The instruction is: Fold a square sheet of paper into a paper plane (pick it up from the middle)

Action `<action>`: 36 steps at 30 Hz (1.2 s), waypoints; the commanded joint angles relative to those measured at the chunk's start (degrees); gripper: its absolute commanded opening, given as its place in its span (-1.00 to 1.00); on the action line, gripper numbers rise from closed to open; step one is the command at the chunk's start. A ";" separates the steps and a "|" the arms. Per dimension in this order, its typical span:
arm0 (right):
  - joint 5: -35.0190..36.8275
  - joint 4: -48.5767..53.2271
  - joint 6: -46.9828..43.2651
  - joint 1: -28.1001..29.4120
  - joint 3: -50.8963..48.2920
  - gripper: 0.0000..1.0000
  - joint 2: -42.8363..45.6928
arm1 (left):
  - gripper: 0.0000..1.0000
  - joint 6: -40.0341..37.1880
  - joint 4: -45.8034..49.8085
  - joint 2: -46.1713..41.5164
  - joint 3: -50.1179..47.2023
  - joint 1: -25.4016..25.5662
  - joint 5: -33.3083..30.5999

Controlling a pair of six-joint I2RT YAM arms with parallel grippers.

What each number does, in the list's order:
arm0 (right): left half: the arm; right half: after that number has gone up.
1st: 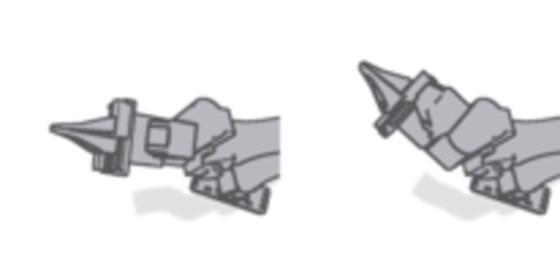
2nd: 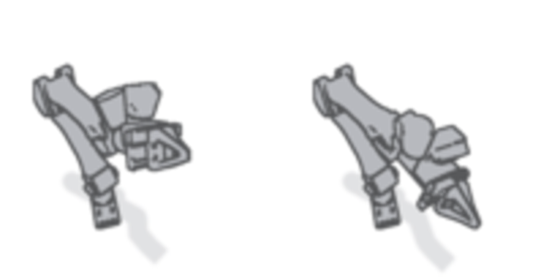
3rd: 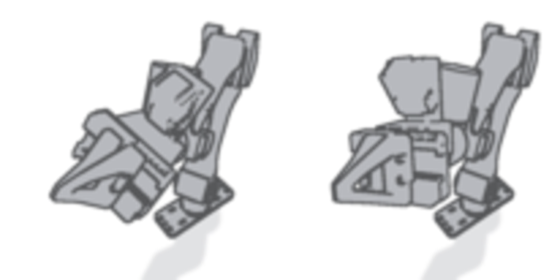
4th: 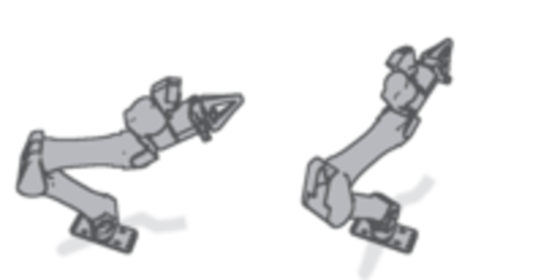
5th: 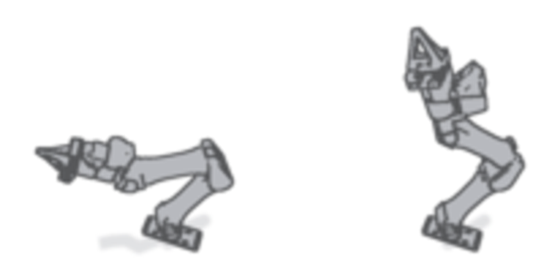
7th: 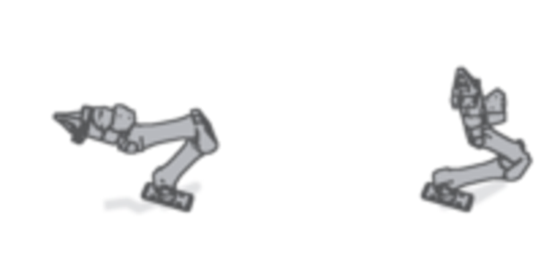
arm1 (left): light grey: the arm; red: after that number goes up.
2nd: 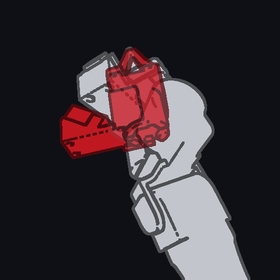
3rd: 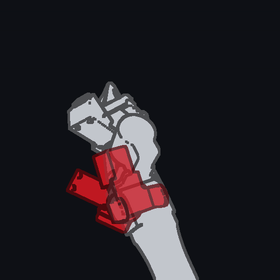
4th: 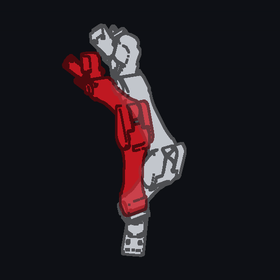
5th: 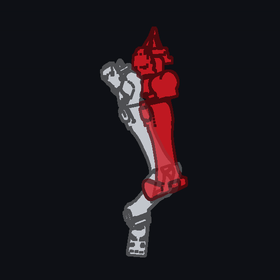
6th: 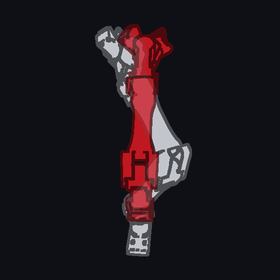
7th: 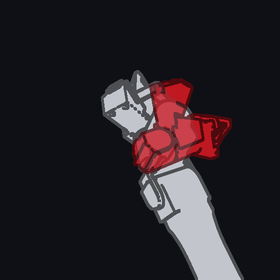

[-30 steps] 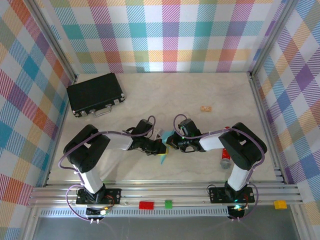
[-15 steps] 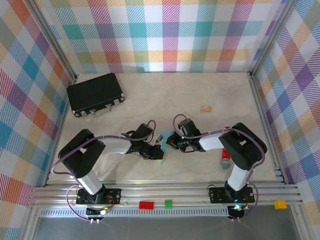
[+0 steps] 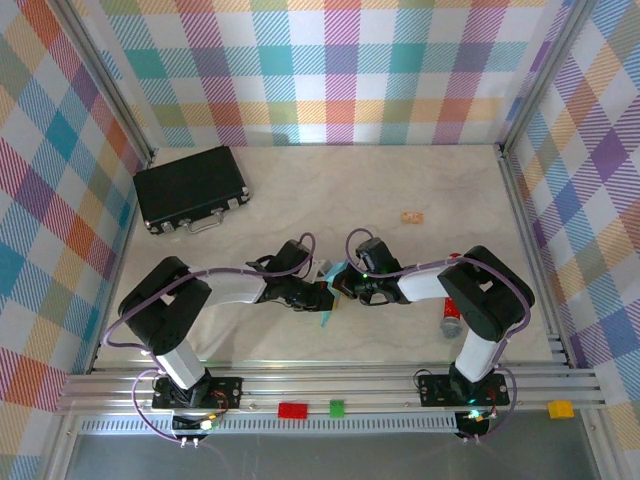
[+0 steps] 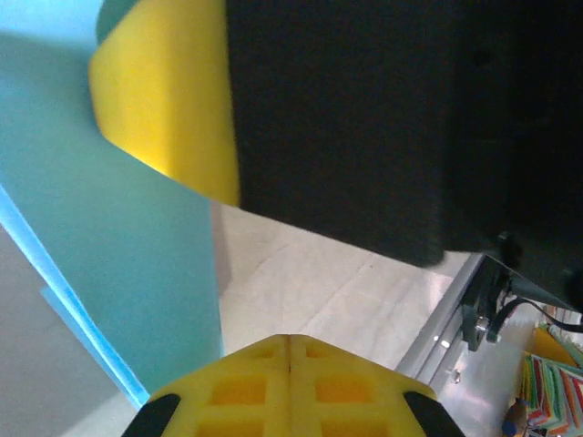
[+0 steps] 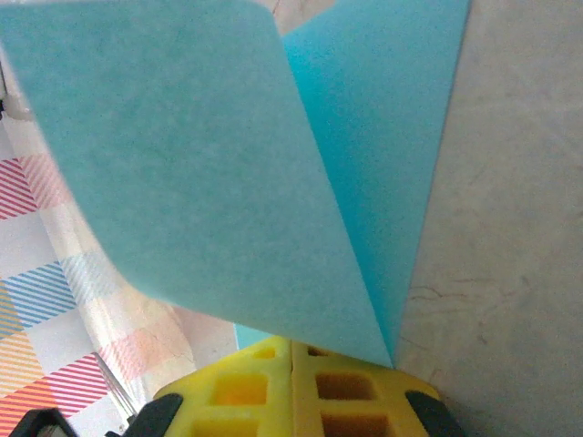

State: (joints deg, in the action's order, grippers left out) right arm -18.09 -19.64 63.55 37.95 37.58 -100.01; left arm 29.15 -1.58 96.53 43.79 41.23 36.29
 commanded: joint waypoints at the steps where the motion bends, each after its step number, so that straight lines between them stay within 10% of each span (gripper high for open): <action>1: 4.54 12.23 -0.75 0.28 -2.35 -0.98 -2.87 | -0.95 -0.13 0.76 1.92 1.57 0.23 -0.55; 36: 5.11 14.30 -0.74 0.37 -1.42 -0.99 -2.12 | -0.99 5.91 -3.92 -21.42 -13.29 3.36 -2.45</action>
State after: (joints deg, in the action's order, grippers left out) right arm -17.39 -16.36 62.92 38.24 39.00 -99.81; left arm 33.50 -5.10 77.25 28.60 44.84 36.91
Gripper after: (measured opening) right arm 0.059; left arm 0.050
